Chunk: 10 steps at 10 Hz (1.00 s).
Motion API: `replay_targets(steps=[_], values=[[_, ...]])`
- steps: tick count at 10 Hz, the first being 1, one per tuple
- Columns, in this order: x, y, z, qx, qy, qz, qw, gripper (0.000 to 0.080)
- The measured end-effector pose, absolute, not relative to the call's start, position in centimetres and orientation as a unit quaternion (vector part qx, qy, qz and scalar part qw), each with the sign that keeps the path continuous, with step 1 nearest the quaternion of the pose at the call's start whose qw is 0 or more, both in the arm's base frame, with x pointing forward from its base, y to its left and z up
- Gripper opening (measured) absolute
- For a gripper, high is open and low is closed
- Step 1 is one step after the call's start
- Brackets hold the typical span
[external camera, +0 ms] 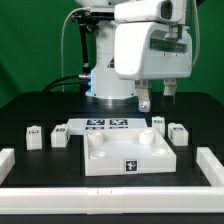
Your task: Assemble one leg
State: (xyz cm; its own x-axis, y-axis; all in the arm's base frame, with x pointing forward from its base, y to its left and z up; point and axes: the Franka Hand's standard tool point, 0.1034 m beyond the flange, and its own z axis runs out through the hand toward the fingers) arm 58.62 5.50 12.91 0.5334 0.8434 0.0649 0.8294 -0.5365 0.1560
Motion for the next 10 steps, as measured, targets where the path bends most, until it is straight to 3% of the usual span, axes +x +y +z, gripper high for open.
replay_targets(steps=[8, 10], values=[[58.6, 5.5, 12.9, 0.874, 0.478, 0.066, 0.053, 0.065], [56.5, 4.6, 11.8, 0.823, 0.564, 0.047, 0.053, 0.065]])
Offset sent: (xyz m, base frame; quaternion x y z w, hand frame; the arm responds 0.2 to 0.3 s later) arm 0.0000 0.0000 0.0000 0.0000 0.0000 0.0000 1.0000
